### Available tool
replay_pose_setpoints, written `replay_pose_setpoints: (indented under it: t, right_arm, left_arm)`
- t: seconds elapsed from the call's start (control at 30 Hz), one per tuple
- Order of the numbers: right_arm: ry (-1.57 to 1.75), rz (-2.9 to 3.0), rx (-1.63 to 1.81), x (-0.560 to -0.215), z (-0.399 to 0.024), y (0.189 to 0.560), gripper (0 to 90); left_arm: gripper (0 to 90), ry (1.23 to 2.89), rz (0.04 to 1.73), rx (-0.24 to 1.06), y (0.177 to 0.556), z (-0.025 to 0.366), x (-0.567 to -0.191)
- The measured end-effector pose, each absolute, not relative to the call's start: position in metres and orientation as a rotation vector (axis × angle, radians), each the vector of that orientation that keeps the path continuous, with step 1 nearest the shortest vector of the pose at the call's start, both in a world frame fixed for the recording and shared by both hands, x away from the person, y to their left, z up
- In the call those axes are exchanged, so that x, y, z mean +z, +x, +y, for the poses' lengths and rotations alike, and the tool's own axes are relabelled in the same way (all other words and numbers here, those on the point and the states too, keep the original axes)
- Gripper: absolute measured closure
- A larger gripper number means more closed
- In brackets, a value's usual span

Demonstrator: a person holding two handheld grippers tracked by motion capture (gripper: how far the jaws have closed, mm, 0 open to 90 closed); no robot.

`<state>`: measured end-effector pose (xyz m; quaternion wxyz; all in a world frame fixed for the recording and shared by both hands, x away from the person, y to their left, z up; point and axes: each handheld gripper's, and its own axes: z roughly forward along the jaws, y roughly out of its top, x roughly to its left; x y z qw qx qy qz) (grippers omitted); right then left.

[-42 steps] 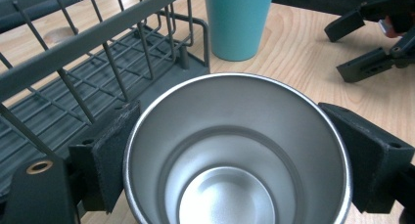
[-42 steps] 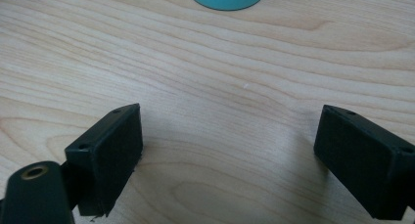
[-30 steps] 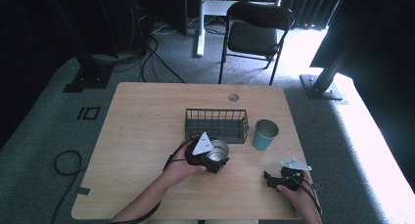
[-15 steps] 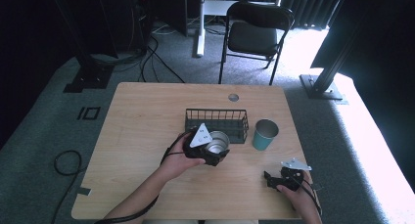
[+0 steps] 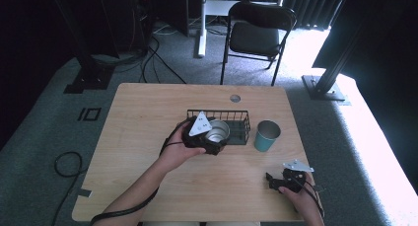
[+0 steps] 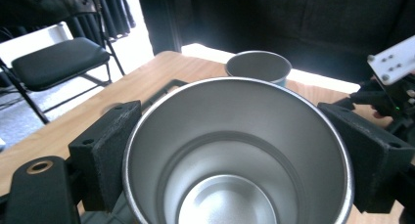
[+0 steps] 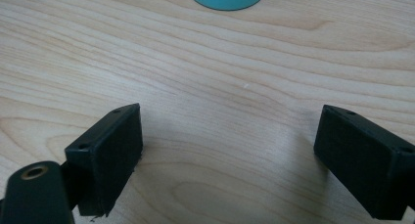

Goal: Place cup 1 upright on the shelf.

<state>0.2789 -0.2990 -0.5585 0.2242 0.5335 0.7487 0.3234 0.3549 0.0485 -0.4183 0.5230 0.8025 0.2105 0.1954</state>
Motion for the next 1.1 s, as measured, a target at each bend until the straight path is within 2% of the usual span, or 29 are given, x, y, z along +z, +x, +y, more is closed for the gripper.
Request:
replay_pose_setpoints:
  t: [0.57,1.1]
  right_arm:
    - [1.472,2.066,0.893,-0.559,-0.299,0.279,10.2]
    - [1.474,2.066,0.893,-0.559,-0.299,0.279,10.2]
  left_arm:
    - [14.2,1.845,0.631,0.512,0.379,0.058,-0.403]
    - [14.2,1.757,0.837,0.618,0.41,0.066,-0.414]
